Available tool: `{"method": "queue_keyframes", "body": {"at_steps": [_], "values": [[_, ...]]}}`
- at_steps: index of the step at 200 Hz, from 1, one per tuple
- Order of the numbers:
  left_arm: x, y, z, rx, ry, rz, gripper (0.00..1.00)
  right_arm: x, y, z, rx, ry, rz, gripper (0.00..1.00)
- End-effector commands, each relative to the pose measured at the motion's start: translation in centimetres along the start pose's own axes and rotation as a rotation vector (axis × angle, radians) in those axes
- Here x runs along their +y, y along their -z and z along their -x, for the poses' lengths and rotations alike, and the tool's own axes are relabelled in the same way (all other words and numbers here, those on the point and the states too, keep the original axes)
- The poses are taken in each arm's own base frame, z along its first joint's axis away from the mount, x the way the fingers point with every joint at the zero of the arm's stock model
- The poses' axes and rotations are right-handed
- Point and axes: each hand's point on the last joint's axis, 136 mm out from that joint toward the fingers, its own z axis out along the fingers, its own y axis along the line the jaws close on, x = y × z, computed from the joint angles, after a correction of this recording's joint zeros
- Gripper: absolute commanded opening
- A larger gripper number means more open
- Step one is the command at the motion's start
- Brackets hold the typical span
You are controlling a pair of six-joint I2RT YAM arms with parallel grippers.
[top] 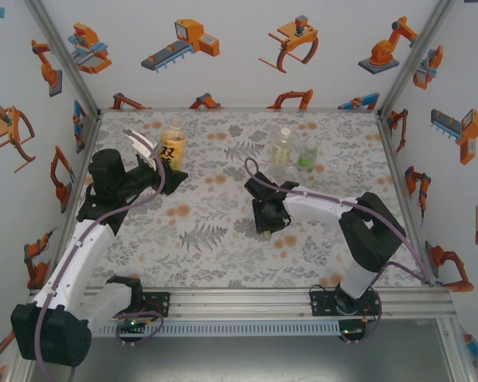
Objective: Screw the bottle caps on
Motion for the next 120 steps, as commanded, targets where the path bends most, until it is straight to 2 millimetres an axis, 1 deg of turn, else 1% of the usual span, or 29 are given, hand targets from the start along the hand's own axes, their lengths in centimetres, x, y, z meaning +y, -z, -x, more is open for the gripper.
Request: {"method": "queue_keyframes", "body": {"at_steps": [1,29,52,71,91,107,120], "values": [[0.0,0.2,1.3,-0.023,-0.021,-0.004,0.19,-0.4,-0.9,-0.7,0.019,-0.012,-0.005,0.35],[0.2,0.2,1.2,-0.024,-0.019,0.006,0.19,-0.2,-1.2,-0.9,0.021,-0.03,0.008,0.25],[0.1,0.2,1.1,-0.018,-0.019,0.002,0.19,0.3,-1.2,-0.6,0.015,-0.051,0.044,0.21],[0.1,0.2,1.3,-0.028,-0.02,0.001,0.19,1.0,-0.9,0.1,-0.01,-0.085,0.107,0.2],[0.0,0.1,1.0,-0.016,-0.013,-0.009,0.19,1.8,-0.8,1.1,-0.042,-0.153,0.217,0.2],[0.0,0.0,1.1,-0.027,-0.013,-0.01,0.19,2.3,-0.7,1.8,-0.066,-0.207,0.317,0.2],[-0.1,-0.1,1.1,-0.024,-0.008,-0.022,0.19,2.0,-0.9,1.9,-0.083,-0.254,0.371,0.21]]}}
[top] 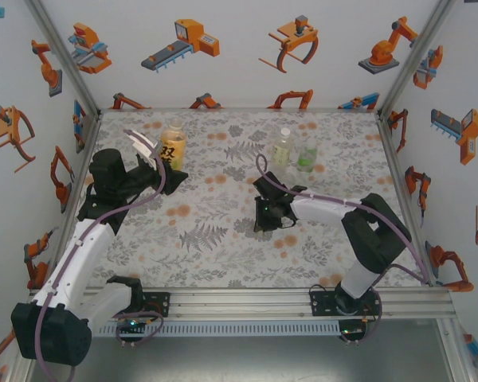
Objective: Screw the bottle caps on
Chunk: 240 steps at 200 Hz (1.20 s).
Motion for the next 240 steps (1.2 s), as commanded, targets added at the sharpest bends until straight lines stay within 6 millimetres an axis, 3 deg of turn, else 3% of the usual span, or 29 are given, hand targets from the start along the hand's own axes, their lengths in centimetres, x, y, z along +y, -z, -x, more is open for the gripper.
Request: {"method": "queue_keyframes", "body": {"at_steps": [1,24,59,84,123,161,191,240], "values": [[-0.3,0.1,1.3,-0.029,-0.012,-0.024,0.19,0.7,-0.2,0.6,-0.036,-0.096,0.146,0.21],[-0.2,0.0,1.3,-0.03,-0.011,-0.02,0.19,-0.9,-0.5,0.3,-0.045,-0.165,0.168,0.28],[-0.1,0.0,1.1,-0.024,-0.009,-0.015,0.19,-5.0,0.1,-1.0,-0.049,-0.181,0.013,0.38],[0.0,-0.1,1.0,-0.016,-0.01,-0.014,0.19,-6.1,1.3,-0.9,-0.068,-0.156,-0.061,0.43],[0.0,-0.3,0.8,-0.008,-0.008,-0.019,0.19,-5.4,3.6,0.6,-0.093,-0.087,-0.109,0.45],[0.0,-0.2,0.9,-0.008,-0.016,-0.015,0.19,-3.3,4.9,1.4,-0.094,0.028,-0.148,0.45],[0.1,-0.1,1.0,-0.011,-0.023,-0.007,0.19,-1.9,4.7,1.1,-0.06,0.104,-0.24,0.5],[0.1,-0.1,0.8,-0.004,-0.022,-0.006,0.19,0.0,2.8,0.0,-0.011,0.166,-0.267,0.53]]}}
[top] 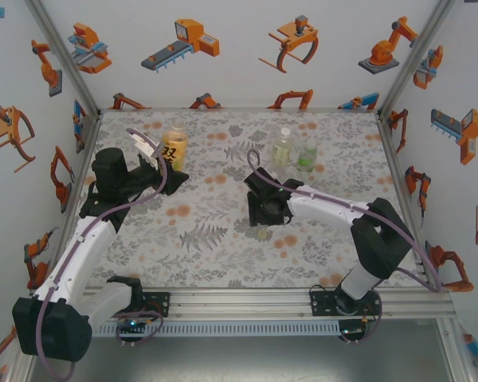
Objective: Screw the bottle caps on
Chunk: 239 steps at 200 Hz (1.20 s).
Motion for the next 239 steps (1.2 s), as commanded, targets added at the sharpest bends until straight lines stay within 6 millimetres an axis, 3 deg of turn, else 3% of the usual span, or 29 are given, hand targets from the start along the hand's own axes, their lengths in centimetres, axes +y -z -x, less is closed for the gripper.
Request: {"method": "queue_keyframes", "body": {"at_steps": [1,73,112,169,239], "values": [[-0.1,0.5,1.7,-0.033,-0.039,0.001,0.19,-0.7,-0.6,-1.0,0.043,0.038,-0.077,0.53],[-0.2,0.4,1.8,-0.031,-0.035,-0.011,0.19,-0.2,-2.8,-2.8,0.097,0.031,-0.062,0.47],[0.0,0.1,1.3,-0.006,-0.025,-0.011,0.18,0.0,-3.0,-3.5,0.122,0.033,-0.058,0.42],[0.0,0.0,1.4,0.002,-0.02,-0.018,0.18,-0.1,-3.0,-4.1,0.144,0.047,-0.079,0.43],[-0.2,0.2,1.5,-0.009,-0.026,-0.021,0.18,0.1,-3.6,-3.9,0.128,0.054,-0.09,0.4]]}}
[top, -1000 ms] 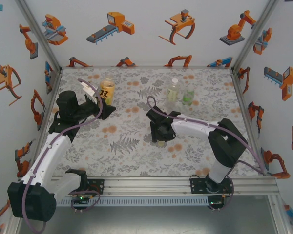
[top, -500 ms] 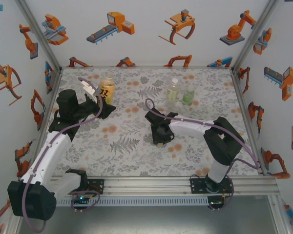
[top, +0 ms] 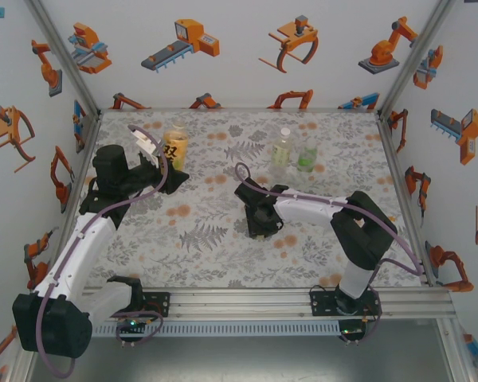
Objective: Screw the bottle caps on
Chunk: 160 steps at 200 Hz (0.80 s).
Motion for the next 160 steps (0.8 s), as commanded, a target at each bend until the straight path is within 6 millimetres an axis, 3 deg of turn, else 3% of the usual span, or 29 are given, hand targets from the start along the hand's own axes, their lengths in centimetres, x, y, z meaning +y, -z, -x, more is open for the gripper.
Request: {"method": "queue_keyframes", "body": {"at_steps": [1,109,160], "values": [[-0.4,0.5,1.6,-0.036,-0.038,-0.014,0.18,-0.4,-0.7,-0.4,0.011,-0.002,-0.041,0.4],[-0.5,0.5,1.5,-0.04,-0.039,-0.015,0.18,-0.5,-1.0,-0.1,-0.017,-0.019,-0.037,0.41],[-0.8,0.4,1.5,-0.034,-0.044,-0.029,0.17,-0.7,-0.8,-0.9,-0.008,-0.018,-0.034,0.27]]}}
